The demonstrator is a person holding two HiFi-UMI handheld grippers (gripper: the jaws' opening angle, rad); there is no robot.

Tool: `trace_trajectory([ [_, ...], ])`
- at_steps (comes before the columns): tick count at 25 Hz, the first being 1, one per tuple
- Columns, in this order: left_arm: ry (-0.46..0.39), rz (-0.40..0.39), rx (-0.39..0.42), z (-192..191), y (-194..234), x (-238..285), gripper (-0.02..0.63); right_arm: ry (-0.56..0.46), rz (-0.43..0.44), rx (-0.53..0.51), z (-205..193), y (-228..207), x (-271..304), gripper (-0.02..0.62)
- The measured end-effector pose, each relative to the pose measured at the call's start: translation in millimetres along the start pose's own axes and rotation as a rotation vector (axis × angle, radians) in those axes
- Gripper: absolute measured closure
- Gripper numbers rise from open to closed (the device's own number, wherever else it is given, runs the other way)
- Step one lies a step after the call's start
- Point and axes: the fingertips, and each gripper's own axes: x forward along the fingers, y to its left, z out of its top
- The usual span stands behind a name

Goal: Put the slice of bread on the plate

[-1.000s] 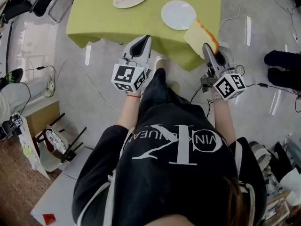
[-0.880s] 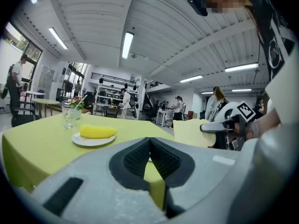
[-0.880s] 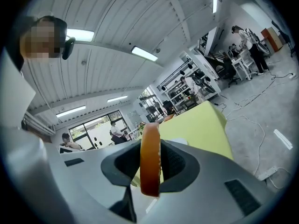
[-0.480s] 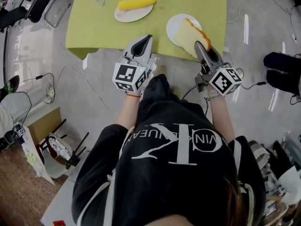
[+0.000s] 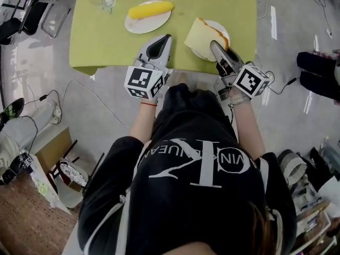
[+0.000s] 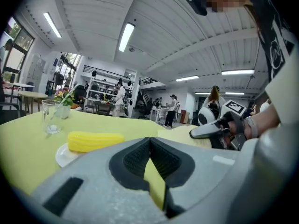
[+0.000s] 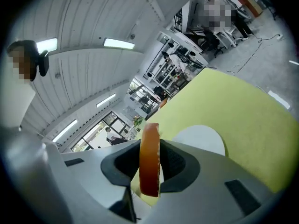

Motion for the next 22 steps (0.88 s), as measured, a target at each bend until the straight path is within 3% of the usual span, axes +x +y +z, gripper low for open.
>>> trace_trajectory([
  [5, 0.022, -0.009, -0.017, -7, -4, 10, 0.597, 0.056, -0.032, 0.028, -5, -16, 9, 0.495],
  [11, 0.024, 0.003, -0.037, -10, -6, 19, 0.598, 0.147, -0.119, -0.12, -10, -33, 13, 0.451],
  [22, 0.032, 0.011, -0.037, -2, -6, 28, 0.598, 0.174, -0.164, -0.246, 1, -48, 13, 0.393],
])
